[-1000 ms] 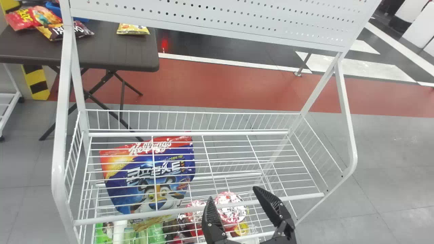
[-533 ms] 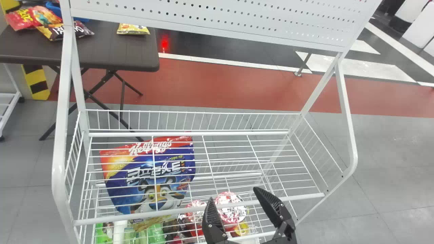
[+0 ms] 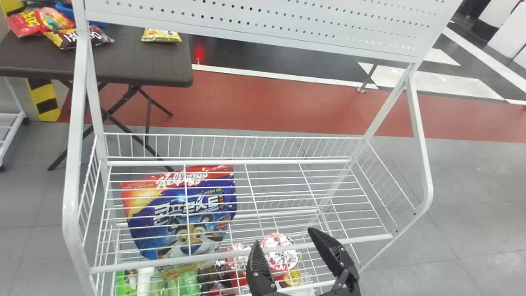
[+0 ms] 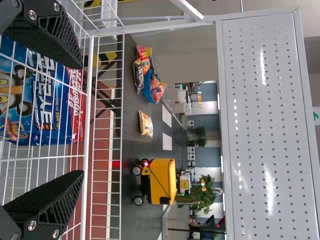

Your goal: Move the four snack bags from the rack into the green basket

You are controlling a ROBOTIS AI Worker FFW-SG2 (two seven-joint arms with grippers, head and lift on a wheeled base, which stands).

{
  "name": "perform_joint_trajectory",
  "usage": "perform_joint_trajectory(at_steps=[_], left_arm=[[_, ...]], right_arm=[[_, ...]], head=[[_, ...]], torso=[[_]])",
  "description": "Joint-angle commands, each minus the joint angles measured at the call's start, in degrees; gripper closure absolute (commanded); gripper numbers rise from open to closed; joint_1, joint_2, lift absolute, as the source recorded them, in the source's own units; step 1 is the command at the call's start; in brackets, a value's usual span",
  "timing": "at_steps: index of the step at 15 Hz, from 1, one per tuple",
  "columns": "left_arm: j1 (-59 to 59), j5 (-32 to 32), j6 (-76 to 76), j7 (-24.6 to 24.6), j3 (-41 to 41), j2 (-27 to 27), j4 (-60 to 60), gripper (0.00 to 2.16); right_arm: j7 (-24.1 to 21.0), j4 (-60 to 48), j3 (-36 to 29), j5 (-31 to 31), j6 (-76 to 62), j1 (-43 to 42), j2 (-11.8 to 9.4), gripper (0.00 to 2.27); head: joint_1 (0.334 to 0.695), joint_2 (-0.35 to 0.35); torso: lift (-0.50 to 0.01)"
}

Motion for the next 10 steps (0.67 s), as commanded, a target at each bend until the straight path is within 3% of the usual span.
perform_joint_trajectory(at_steps=[1,10], left_arm=[[0.0,0.0,0.0,0.0,0.0,0.0,0.0,1.84],[0.0,0.0,0.0,0.0,0.1,0.1,0.0,1.84]], right_arm=[[0.0,0.0,-0.1,0.0,-0.2,0.0,0.0,0.06],[0.0,-0.2,-0.3,-0.1,-0.2,-0.1,0.1,0.06]], head=[[0.695,-0.35],[0.695,-0.35]], torso=[[0.0],[0.0]])
